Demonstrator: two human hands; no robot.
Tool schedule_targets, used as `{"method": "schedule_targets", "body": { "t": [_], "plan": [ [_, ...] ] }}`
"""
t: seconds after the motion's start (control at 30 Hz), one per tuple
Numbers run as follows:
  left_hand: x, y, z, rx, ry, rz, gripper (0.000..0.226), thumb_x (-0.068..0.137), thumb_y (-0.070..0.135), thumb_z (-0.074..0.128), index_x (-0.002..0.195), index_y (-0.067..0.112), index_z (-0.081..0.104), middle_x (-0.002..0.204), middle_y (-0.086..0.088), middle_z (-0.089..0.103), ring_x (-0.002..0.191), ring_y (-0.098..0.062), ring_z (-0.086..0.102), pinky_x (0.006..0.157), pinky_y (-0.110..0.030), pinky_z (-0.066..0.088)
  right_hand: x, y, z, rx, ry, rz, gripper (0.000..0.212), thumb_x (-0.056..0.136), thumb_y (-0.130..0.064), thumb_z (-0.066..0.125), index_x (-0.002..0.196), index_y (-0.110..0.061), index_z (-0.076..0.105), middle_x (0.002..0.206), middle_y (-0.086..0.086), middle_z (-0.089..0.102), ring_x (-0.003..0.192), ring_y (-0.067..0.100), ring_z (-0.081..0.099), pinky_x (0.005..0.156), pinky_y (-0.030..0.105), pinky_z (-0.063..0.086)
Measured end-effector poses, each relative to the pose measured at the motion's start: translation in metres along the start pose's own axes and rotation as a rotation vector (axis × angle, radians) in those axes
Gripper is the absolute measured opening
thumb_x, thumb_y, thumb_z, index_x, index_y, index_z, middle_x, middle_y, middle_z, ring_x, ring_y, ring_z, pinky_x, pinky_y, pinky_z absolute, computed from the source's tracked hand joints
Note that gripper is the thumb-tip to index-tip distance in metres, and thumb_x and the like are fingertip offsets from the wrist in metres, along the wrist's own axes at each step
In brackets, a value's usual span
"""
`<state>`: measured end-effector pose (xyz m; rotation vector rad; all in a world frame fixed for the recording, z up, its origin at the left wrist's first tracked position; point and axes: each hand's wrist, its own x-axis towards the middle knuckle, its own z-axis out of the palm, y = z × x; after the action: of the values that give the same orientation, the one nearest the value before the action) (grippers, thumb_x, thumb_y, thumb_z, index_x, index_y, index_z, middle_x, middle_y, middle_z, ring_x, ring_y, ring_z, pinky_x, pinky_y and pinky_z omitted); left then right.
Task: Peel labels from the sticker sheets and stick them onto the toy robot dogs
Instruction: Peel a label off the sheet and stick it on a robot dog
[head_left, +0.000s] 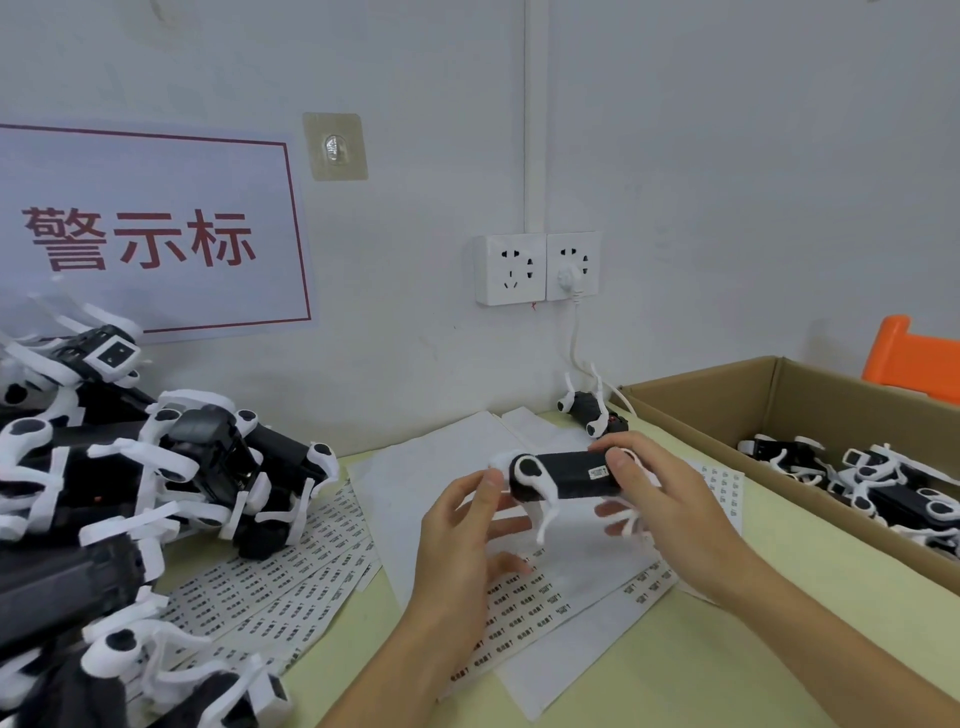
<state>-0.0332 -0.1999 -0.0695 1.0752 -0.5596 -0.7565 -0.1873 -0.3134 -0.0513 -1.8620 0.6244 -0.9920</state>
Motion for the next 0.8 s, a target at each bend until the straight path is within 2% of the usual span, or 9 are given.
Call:
{"method": "schedule_targets", "body": {
  "t": [0.07, 0.13, 0.23, 0.3, 0.37, 0.5, 0.63, 0.7, 0.8],
  "plan": [
    [-0.001, 0.001, 0.0, -0.008, -0.002, -0.022, 0.026, 0.094, 0.035, 0.063, 0.105, 0.013, 0.071, 0.095, -0.018, 0.076, 0.078, -0.03, 0.074, 0.047, -0.031, 0.052, 0.005, -0.004, -0.008, -0.006, 0.011, 0.15, 0.027, 0.105, -0.036, 0.043, 0.101, -0.022, 0.066, 0.091, 0.014, 0.067, 0.069, 0.035, 0.072, 0.059, 0.046, 0.055],
    [0.0, 0.001, -0.001, -0.004, -0.011, -0.042, 0.027, 0.1, 0.033, 0.056, 0.107, 0.01, 0.07, 0.092, -0.02, 0.075, 0.076, -0.033, 0.074, 0.048, -0.03, 0.052, 0.009, -0.003, -0.015, 0.072, -0.008, 0.387, 0.029, 0.102, -0.033, 0.043, 0.104, -0.012, 0.063, 0.076, 0.021, 0.063, 0.053, 0.04, 0.065, 0.055, 0.043, 0.049],
    [0.001, 0.0, -0.003, 0.013, -0.027, -0.047, 0.027, 0.104, 0.025, 0.047, 0.11, 0.008, 0.068, 0.091, -0.02, 0.075, 0.074, -0.033, 0.073, 0.05, -0.029, 0.052, 0.011, -0.003, -0.023, 0.323, -0.096, 0.617, 0.032, 0.101, -0.036, 0.043, 0.105, -0.006, 0.054, 0.064, 0.015, 0.051, 0.039, 0.025, 0.041, 0.051, 0.031, 0.037],
    [0.002, 0.0, -0.005, 0.031, -0.035, -0.037, 0.026, 0.104, 0.021, 0.045, 0.111, 0.007, 0.067, 0.092, -0.022, 0.075, 0.072, -0.03, 0.071, 0.052, -0.031, 0.053, 0.012, -0.001, -0.029, 0.46, -0.125, 0.639, 0.028, 0.1, -0.035, 0.044, 0.101, -0.008, 0.051, 0.063, 0.011, 0.046, 0.042, 0.023, 0.036, 0.053, 0.031, 0.033],
    [0.002, -0.001, -0.006, 0.031, -0.037, -0.025, 0.026, 0.104, 0.019, 0.045, 0.111, 0.005, 0.066, 0.092, -0.024, 0.074, 0.07, -0.03, 0.07, 0.057, -0.035, 0.052, 0.016, 0.004, -0.04, 0.568, -0.068, 0.647, 0.026, 0.099, -0.033, 0.046, 0.102, -0.008, 0.053, 0.07, 0.012, 0.048, 0.047, 0.025, 0.043, 0.054, 0.032, 0.038],
    [0.0, 0.0, -0.005, 0.029, -0.034, -0.016, 0.026, 0.104, 0.019, 0.046, 0.109, 0.003, 0.066, 0.088, -0.024, 0.073, 0.066, -0.029, 0.068, 0.064, -0.04, 0.048, 0.024, 0.021, -0.072, 0.847, 0.243, 0.638, 0.027, 0.099, -0.029, 0.052, 0.111, -0.005, 0.052, 0.09, 0.016, 0.053, 0.07, 0.033, 0.054, 0.046, 0.032, 0.052],
    [-0.002, 0.001, 0.0, 0.049, -0.027, -0.006, 0.028, 0.105, 0.02, 0.043, 0.107, 0.003, 0.066, 0.081, -0.022, 0.072, 0.066, -0.031, 0.065, 0.066, -0.041, 0.046, 0.025, 0.029, -0.112, 1.048, 0.582, 0.513, 0.021, 0.102, -0.033, 0.055, 0.105, -0.013, 0.059, 0.117, 0.017, 0.06, 0.092, 0.031, 0.064, 0.06, 0.04, 0.06],
    [-0.002, 0.002, 0.002, 0.057, -0.026, -0.006, 0.029, 0.106, 0.02, 0.042, 0.107, 0.003, 0.066, 0.08, -0.022, 0.071, 0.068, -0.034, 0.063, 0.066, -0.042, 0.046, 0.024, 0.029, -0.131, 1.096, 0.651, 0.476, 0.026, 0.102, -0.033, 0.054, 0.118, -0.014, 0.06, 0.128, 0.019, 0.06, 0.099, 0.033, 0.064, 0.054, 0.033, 0.061],
    [-0.004, 0.002, 0.004, 0.066, -0.031, 0.003, 0.029, 0.106, 0.019, 0.042, 0.105, 0.003, 0.066, 0.078, -0.023, 0.071, 0.068, -0.036, 0.061, 0.067, -0.043, 0.045, 0.025, 0.031, -0.149, 1.185, 0.722, 0.516, 0.045, 0.102, -0.036, 0.051, 0.138, -0.009, 0.044, 0.136, 0.027, 0.048, 0.091, 0.038, 0.063, 0.045, 0.027, 0.057]
  ]
}}
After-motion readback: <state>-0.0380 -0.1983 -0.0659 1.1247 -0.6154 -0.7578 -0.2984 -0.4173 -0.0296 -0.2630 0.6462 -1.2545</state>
